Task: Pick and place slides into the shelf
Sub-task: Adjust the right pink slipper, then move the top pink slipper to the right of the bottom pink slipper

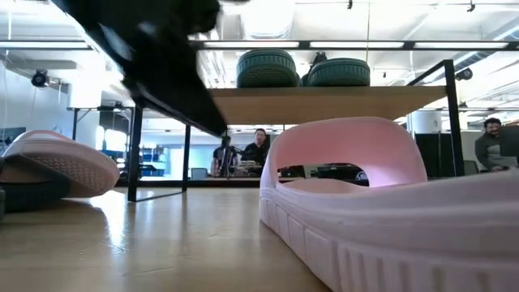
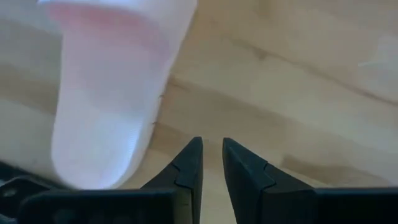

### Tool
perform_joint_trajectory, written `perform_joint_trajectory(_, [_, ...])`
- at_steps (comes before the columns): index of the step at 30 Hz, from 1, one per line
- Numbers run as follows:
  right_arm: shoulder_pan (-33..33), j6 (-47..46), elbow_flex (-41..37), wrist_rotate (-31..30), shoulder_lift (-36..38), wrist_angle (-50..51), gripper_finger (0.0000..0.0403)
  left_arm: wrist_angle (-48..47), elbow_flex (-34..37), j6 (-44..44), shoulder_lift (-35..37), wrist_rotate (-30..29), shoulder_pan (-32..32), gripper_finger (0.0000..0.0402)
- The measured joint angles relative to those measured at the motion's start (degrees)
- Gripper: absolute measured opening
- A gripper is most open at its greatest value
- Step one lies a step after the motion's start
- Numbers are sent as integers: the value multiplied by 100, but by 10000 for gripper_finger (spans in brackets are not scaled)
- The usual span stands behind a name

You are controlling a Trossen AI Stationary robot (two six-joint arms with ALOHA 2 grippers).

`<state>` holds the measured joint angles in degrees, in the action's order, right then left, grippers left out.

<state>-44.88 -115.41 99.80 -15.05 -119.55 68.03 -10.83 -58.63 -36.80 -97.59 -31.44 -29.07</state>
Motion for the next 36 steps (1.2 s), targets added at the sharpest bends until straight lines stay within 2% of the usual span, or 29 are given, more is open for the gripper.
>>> perform_joint_trajectory(3, [21, 161, -132, -88, -3, -344, 54, -977, -1, -310, 506, -159, -290, 12])
perform_joint_trajectory(7, [136, 627, -47, -431, 4, -453, 54, -2409, 3, -1300, 1107, -210, -706, 12])
perform_joint_trajectory(12, [441, 1719, 178, -599, 31, -768, 54, -3827, 14, -2572, 1763, -257, -1159, 12])
perform_joint_trajectory(15, [693, 2446, 187, -608, 31, -1235, 54, -4503, 74, -3030, 1987, -246, -1355, 13])
perform_joint_trajectory(17, [849, 3100, 176, -614, 31, -1519, 56, -4809, 118, -3073, 2058, 113, -1431, 16])
perform_joint_trajectory(21, [1145, 4798, 172, -612, 31, -1934, 83, -5356, 123, -3037, 2052, 1248, -1650, 42])
perform_joint_trajectory(23, [1251, 6006, 198, -614, 31, -2227, 104, -5524, 123, -3036, 2040, 1638, -1865, 60])
perform_joint_trajectory(26, [1391, 7910, 202, -612, 19, -2840, 137, -5625, 112, -3048, 2040, 1903, -2325, 83])
perform_joint_trajectory(29, [1514, 9313, 202, -603, -23, -3235, 164, -5602, 47, -3491, 2040, 1649, -2828, 92])
perform_joint_trajectory(31, [1626, 9571, 202, -601, -35, -3315, 177, -5621, 48, -3978, 2016, 1166, -3107, 93])
perform_joint_trajectory(33, [1759, 9319, 202, -601, -25, -3289, 185, -5702, 89, -4721, 2001, 595, -3274, 93])
perform_joint_trajectory(36, [1959, 8535, 201, -555, 25, -3049, 190, -6372, 99, -6122, 2029, 148, -3274, 93])
